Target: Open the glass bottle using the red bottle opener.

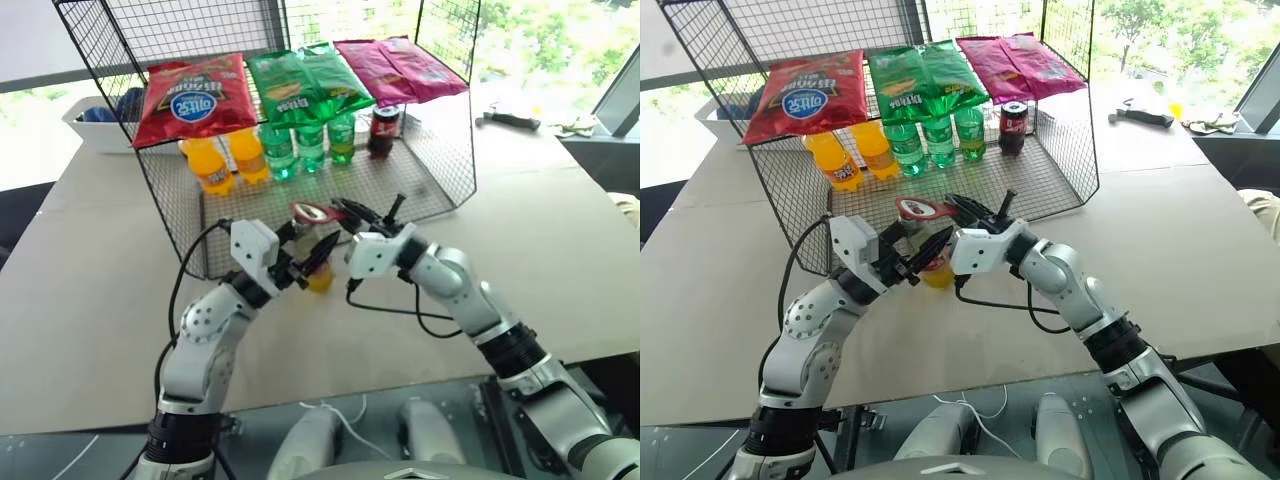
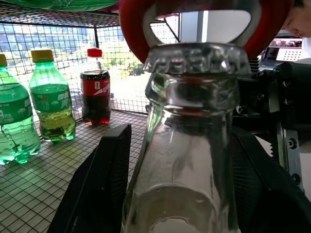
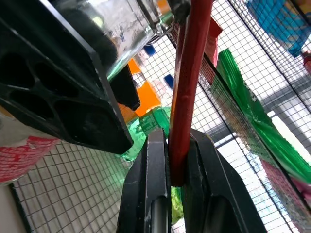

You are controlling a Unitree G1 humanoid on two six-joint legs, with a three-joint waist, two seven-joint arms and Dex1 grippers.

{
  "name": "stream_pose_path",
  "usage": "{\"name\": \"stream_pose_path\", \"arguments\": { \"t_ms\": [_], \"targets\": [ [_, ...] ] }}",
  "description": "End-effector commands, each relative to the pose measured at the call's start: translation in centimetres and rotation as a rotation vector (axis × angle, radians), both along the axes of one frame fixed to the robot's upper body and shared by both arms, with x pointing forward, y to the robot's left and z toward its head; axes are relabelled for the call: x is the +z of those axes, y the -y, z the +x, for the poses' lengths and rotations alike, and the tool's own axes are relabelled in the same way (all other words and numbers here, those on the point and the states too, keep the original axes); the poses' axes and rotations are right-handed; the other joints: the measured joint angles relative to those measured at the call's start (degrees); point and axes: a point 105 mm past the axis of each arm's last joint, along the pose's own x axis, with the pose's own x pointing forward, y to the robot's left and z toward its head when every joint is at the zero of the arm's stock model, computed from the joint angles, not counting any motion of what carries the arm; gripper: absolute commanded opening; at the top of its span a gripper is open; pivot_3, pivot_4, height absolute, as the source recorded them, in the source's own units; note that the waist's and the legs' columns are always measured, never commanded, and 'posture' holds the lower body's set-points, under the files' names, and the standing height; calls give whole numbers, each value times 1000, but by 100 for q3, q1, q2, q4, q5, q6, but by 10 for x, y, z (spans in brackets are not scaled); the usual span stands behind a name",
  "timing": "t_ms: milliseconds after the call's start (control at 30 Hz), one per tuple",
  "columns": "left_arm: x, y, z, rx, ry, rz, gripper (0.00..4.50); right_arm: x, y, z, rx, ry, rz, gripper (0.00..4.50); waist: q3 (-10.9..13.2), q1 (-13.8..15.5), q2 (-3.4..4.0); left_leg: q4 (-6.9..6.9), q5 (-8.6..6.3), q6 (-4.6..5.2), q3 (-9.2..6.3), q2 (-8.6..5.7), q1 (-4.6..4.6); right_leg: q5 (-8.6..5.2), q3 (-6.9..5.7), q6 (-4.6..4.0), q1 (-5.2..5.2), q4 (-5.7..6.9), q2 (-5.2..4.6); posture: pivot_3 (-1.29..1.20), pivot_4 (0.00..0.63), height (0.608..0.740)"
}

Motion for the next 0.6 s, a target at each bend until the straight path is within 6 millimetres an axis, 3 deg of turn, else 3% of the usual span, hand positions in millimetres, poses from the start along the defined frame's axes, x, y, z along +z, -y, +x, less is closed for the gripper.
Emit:
{"name": "stream_pose_path", "arguments": {
  "t_ms": [33, 600],
  "targets": [
    [-1, 1, 1, 2, -2, 19, 2154, -25, -20, -13, 86, 20, -110, 0, 0, -1, 0, -2, 0, 0, 0, 0, 2, 0, 1, 0, 1, 0, 0, 0, 150, 740],
    [-2, 1, 2, 9, -7, 15, 2154, -46, -6, -2, 58, 35, -156, 0, -3, -6, 2, -71, 1, -1, 25, 4, 50, -1, 34, -2, 17, -17, 3, 0, 150, 740]
  ]
}}
